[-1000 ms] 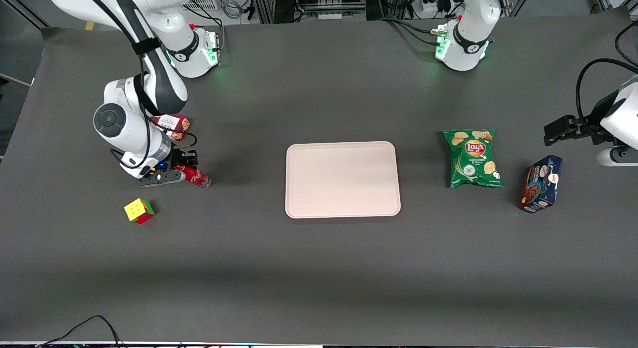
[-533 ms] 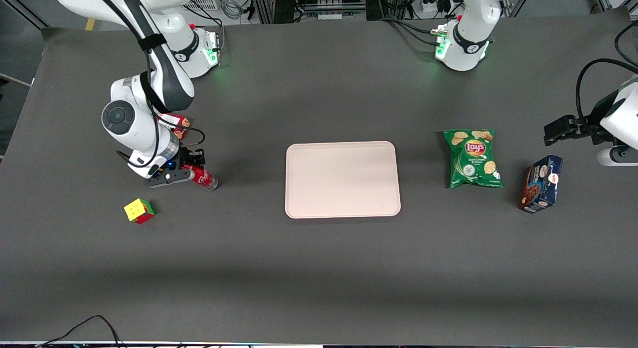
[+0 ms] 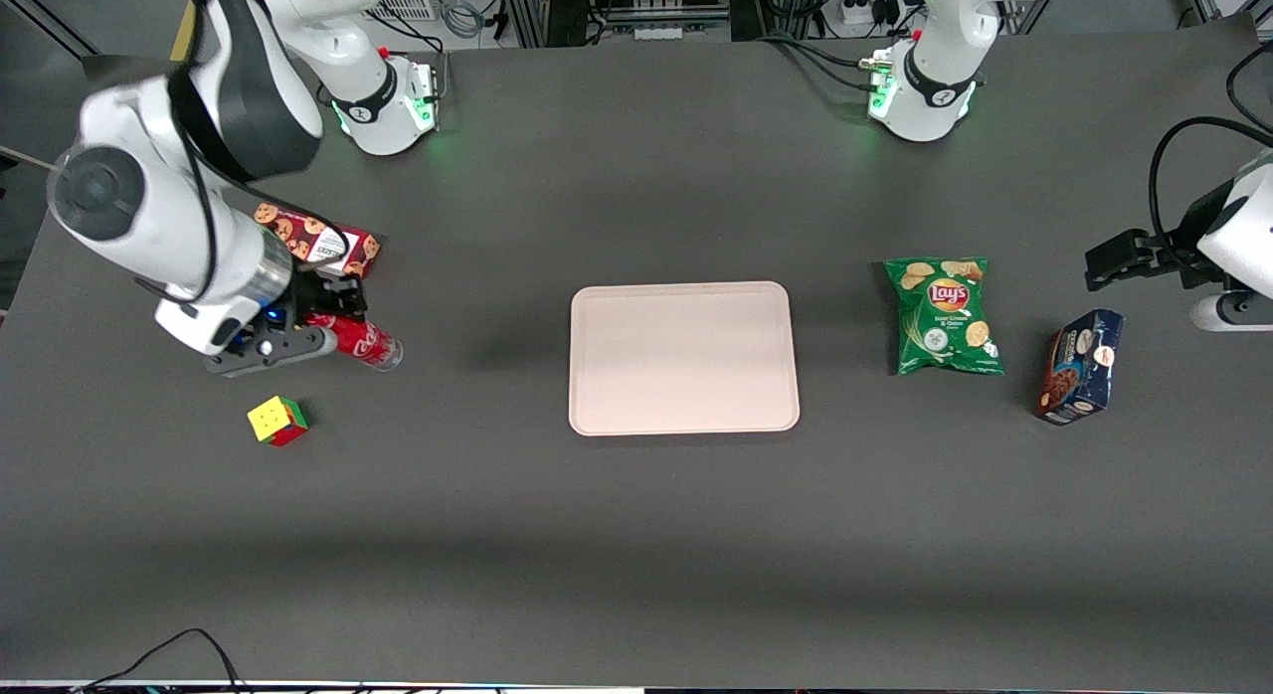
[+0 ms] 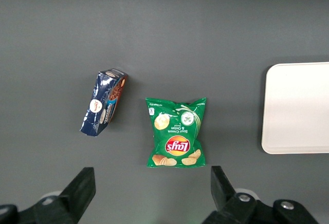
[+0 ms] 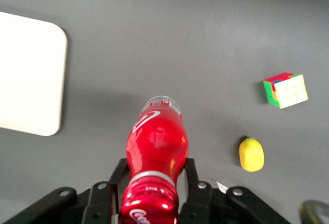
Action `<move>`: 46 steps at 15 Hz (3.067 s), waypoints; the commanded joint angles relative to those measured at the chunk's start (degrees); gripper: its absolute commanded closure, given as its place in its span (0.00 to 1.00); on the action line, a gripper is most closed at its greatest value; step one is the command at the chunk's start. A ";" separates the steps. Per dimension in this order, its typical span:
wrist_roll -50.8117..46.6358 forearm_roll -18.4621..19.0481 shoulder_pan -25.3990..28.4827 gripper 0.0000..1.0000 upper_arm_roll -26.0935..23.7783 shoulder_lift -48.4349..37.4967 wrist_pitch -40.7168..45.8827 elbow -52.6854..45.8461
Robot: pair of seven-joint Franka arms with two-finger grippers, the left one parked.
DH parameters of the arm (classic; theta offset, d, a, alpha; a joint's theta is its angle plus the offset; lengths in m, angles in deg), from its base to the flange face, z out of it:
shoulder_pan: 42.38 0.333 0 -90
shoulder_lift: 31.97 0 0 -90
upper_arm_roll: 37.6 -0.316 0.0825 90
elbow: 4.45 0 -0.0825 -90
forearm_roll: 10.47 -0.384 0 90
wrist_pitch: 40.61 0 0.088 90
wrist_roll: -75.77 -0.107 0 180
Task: Place coke bottle on tray
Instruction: 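Lift the bottle with the right gripper and carry it toward the white tray, then lower the held bottle onto the white tray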
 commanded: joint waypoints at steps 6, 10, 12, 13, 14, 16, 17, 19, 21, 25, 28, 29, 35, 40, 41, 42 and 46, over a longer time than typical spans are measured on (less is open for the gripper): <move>-10.46 -1.01 10.70 1.00 0.22 1.46 4.60 -8.80; -23.74 -1.10 20.30 1.00 0.93 6.01 4.43 -14.68; -25.69 -1.19 21.81 1.00 0.49 9.96 3.99 -17.59; -25.61 -1.19 21.81 1.00 0.14 11.81 2.94 -18.29; -25.61 -1.27 21.81 1.00 -0.39 13.31 1.02 -18.13; -25.61 -1.27 21.81 1.00 -1.00 17.00 -1.98 -17.77; -24.74 -0.93 21.81 1.00 -1.09 19.02 -2.86 -17.86; -25.17 -0.92 21.90 1.00 -1.18 21.84 -5.75 -17.86; -25.52 -0.92 22.16 1.00 -1.18 24.21 -7.60 -17.86; -25.61 -0.84 22.34 1.00 -1.18 27.03 -10.60 -18.04; -25.70 -0.83 22.34 1.00 -1.18 28.44 -11.48 -18.04; -26.31 -0.83 22.42 1.00 -1.27 28.96 -12.09 -18.12; -26.93 -0.66 23.04 1.00 -1.27 30.73 -12.18 -18.39; -26.93 -0.75 23.13 1.00 -1.27 31.25 -12.97 -18.30; -26.93 -0.75 23.13 1.00 -1.36 31.60 -12.97 -18.30; -26.93 -0.75 23.13 1.00 -1.27 31.78 -13.06 -18.39; -27.02 -0.66 23.13 1.00 -1.27 32.57 -13.24 -18.30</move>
